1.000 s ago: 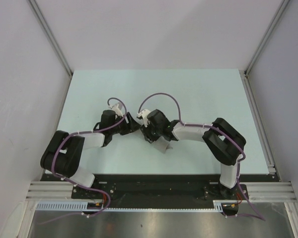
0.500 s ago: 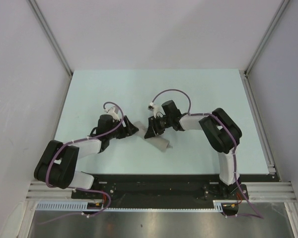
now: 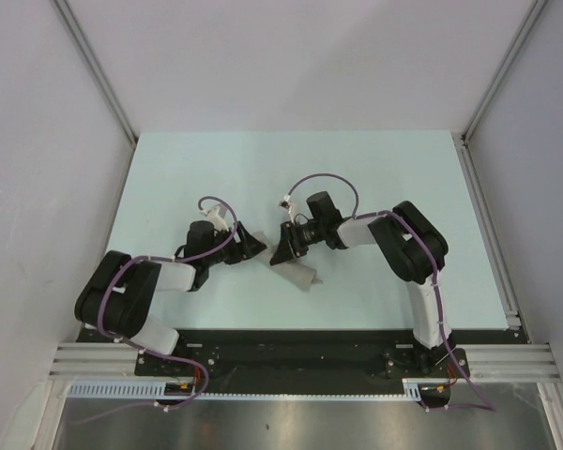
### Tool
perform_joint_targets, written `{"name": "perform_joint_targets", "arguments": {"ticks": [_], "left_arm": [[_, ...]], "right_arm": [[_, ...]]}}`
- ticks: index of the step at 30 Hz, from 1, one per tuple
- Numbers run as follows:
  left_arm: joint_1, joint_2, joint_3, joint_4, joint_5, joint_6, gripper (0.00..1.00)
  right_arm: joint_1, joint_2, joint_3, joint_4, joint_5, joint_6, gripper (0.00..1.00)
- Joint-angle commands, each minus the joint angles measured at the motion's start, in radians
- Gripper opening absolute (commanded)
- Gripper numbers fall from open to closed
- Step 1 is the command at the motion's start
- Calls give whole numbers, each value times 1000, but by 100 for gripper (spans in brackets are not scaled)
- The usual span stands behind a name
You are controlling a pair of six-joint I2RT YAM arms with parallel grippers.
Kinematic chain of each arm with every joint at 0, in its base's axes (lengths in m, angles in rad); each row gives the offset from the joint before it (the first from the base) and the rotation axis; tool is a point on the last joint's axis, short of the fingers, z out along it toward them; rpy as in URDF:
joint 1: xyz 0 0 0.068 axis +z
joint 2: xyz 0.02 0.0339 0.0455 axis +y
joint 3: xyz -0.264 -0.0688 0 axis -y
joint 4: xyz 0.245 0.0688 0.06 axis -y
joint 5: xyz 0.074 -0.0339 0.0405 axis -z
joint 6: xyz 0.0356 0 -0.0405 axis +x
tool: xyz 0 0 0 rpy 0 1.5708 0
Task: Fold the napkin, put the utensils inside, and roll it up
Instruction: Roll the napkin with the utensil
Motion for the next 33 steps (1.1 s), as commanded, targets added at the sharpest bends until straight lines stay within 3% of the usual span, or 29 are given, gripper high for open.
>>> {"name": "perform_joint_targets", "arguments": {"ticks": [1, 7, 10, 11, 16, 19, 22, 25, 29, 33], "left_arm": [[1, 53, -9, 119, 58, -38, 70], [2, 79, -5, 156, 78, -47, 41], [1, 76, -5, 153, 78, -49, 33], [0, 76, -3, 149, 77, -49, 33], [2, 59, 14, 93, 69, -35, 31], [1, 53, 26, 60, 63, -29, 31], [2, 51, 37, 40, 61, -29, 31], [2, 53, 46, 27, 61, -29, 31], [2, 56, 55, 12, 63, -26, 31], [1, 56, 63, -2, 64, -21, 31]], "right_arm": [[38, 64, -41, -139, -55, 7, 41], [38, 45, 28, -312, 0, -98, 44], [38, 9, 54, -374, 47, -135, 50], [35, -8, 61, -392, 91, -144, 58], [35, -183, 76, -486, 288, -178, 69], [72, -306, 73, -518, 554, -201, 72], [226, -384, 48, -504, 928, -246, 73], [328, -400, 24, -452, 1145, -299, 73], [450, -357, 21, -385, 1282, -342, 71], [487, -293, 28, -354, 1330, -416, 69]]}}
